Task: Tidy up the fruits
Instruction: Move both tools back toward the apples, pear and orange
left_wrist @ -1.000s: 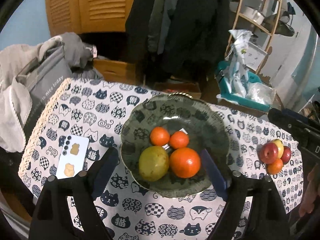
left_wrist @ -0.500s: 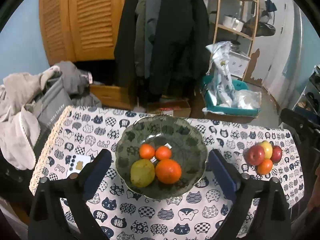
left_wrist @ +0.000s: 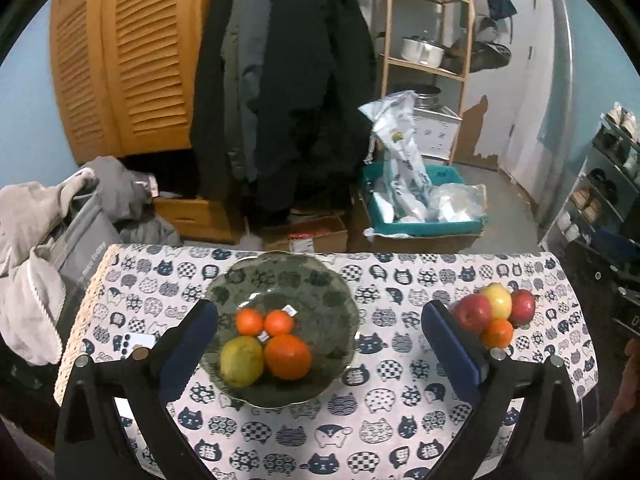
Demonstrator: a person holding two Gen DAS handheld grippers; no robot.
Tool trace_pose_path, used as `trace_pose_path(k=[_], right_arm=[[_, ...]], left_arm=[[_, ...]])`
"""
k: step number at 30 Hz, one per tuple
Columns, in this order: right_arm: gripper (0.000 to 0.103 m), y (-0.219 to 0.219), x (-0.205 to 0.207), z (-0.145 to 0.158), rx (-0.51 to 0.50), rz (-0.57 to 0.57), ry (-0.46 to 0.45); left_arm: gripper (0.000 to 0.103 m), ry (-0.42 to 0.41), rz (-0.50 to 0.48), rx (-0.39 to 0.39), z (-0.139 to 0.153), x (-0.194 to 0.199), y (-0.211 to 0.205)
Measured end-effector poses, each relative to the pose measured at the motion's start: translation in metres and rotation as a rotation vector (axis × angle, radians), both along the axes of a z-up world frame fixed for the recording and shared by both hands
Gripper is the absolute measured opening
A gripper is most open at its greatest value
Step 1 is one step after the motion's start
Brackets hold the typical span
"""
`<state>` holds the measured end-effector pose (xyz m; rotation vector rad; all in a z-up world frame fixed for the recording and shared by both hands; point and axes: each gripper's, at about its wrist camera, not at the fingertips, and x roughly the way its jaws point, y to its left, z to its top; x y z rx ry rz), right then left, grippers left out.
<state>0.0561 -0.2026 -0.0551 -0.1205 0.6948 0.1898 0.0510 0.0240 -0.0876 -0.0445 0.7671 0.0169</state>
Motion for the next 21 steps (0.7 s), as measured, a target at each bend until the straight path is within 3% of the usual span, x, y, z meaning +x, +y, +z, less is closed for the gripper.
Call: trace_pose_path(k=[11,21], right_arm=[[0.081,-0.057,0.004,-0.024,0.006,-0.097,0.058],[0.081,-0.084,0.02,-0.075,0.012,-0.138,0.192]], left_arm=[[0.102,0.037,-0.076,0.03,-0.016,0.015,-0.047],[0.102,0.133,-0.116,0.034,-0.058,0.04,-0.081]])
